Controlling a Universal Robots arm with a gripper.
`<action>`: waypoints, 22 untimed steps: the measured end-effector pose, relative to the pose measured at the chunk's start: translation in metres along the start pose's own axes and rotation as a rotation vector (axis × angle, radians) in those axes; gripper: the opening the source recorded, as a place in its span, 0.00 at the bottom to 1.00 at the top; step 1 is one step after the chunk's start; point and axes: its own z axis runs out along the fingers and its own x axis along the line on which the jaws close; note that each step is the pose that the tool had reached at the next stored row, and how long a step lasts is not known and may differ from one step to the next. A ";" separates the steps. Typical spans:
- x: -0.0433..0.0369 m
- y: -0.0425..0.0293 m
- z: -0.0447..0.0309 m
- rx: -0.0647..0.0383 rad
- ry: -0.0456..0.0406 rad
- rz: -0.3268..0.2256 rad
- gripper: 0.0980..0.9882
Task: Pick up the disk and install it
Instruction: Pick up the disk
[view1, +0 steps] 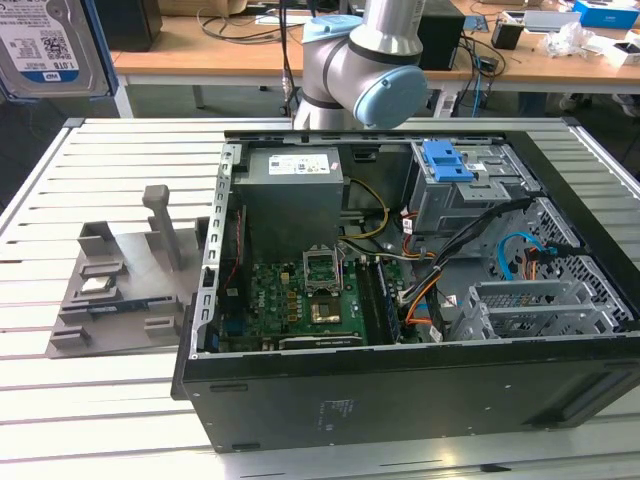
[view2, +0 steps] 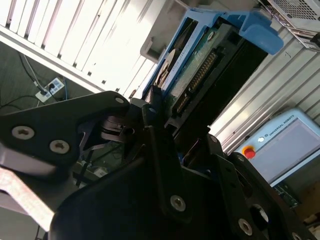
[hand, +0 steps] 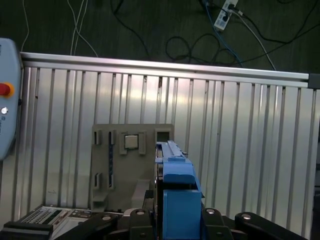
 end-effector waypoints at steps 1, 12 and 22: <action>0.0000 0.0000 -0.0007 0.000 -0.0001 0.000 0.30; 0.0002 -0.0014 -0.0008 0.001 -0.0061 0.000 0.30; 0.0023 -0.0297 -0.0009 0.001 -0.0107 0.000 0.30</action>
